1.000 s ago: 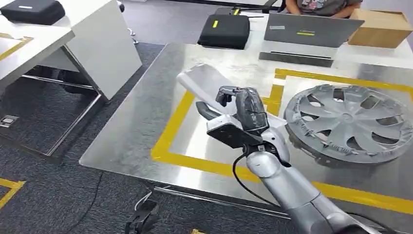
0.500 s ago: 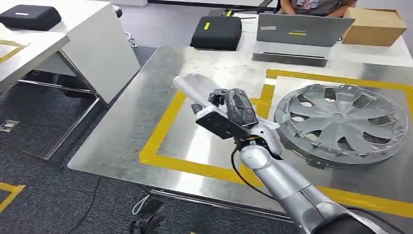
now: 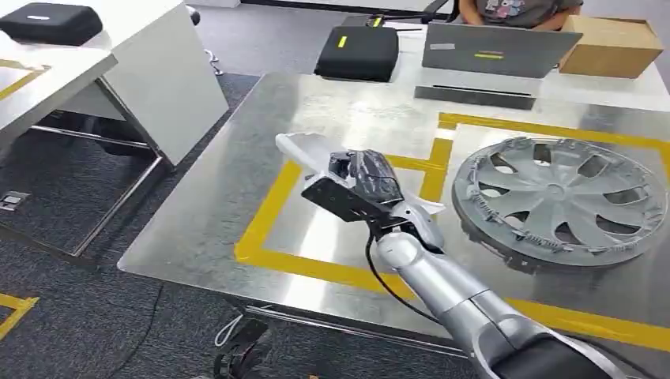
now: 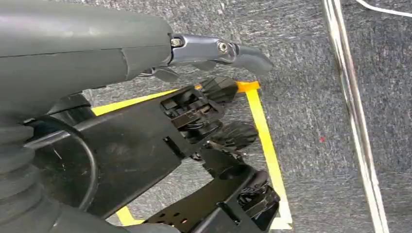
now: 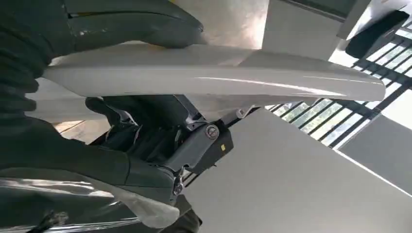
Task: Take the parts from the cabinet and place them on the table.
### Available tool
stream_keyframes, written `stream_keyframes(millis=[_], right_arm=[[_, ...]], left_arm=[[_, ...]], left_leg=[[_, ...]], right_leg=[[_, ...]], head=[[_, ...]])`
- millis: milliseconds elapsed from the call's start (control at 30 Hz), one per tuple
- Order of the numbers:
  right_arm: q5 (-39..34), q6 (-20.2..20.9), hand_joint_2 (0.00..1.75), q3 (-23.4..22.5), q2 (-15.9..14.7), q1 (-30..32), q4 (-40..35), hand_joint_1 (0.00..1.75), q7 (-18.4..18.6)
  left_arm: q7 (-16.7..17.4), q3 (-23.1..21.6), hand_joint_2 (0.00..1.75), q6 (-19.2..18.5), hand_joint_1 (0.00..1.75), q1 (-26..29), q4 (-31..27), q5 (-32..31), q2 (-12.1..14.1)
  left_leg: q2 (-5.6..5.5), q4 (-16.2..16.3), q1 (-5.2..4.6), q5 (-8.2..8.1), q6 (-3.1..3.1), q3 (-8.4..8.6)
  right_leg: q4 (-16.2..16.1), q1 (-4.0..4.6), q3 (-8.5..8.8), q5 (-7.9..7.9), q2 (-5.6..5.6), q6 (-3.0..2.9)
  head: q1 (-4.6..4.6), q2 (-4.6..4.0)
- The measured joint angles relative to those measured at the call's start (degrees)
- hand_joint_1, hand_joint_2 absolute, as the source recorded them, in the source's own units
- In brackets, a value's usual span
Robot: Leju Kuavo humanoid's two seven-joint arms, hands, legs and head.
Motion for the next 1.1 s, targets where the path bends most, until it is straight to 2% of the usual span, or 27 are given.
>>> stream_keyframes(millis=[267,533,700,933,967,1100], right_arm=[[0.7,0.9,1.75,0.1,0.5,-1.0,2.6,1.75,0.5],[2.3,0.7,1.75,0.3,3.3,-2.2,12.4,1.75,0.9],[4.9,1.0,1.75,1.2,5.4,-3.5,19.2,1.75,3.2],[6.6,0.2,1.75,1.8,6.1,-3.5,25.4,1.75,4.3],[6.7,0.2,0.00,1.8,6.2,-3.5,25.8,0.00,4.3],[6.8,0.1,0.00,1.8,6.3,-3.5,26.8,0.00,4.0]], left_arm=[[0.0,0.0,1.75,-0.2,0.00,0.0,0.0,-0.7,0.0],[1.1,0.0,1.75,-1.0,0.00,-0.5,0.0,-3.4,-0.3],[1.7,0.0,1.75,-1.6,0.00,-0.9,0.0,-4.3,-0.9],[1.8,0.0,1.75,-1.6,0.00,-1.0,0.0,-4.7,-1.0],[1.8,0.0,1.75,-1.6,0.00,-1.0,0.0,-4.7,-1.0],[1.5,0.0,1.75,-1.7,0.00,-1.0,0.0,-5.0,-1.0]], left_leg=[[0.00,0.1,-0.06,0.00,0.01,0.00],[0.00,0.1,-0.15,0.01,0.02,-0.01],[0.00,0.1,-0.14,0.01,0.02,0.00],[0.00,0.1,-0.14,0.00,0.02,-0.01],[0.00,0.1,-0.15,0.00,0.02,-0.01],[0.00,0.1,-0.15,0.01,0.02,-0.01]], right_leg=[[-0.4,-0.08,0.24,0.23,-0.01,0.32],[-0.4,-0.12,0.25,0.27,0.00,0.38],[-0.4,-0.12,0.25,0.27,-0.02,0.37],[-0.4,-0.12,0.25,0.26,-0.01,0.37],[-0.4,-0.12,0.25,0.27,-0.01,0.38],[-0.4,-0.13,0.25,0.27,-0.01,0.38]], head=[[-0.02,0.00],[-0.02,0.02],[-0.02,0.02],[-0.02,0.02],[-0.02,0.02],[-0.02,0.02]])
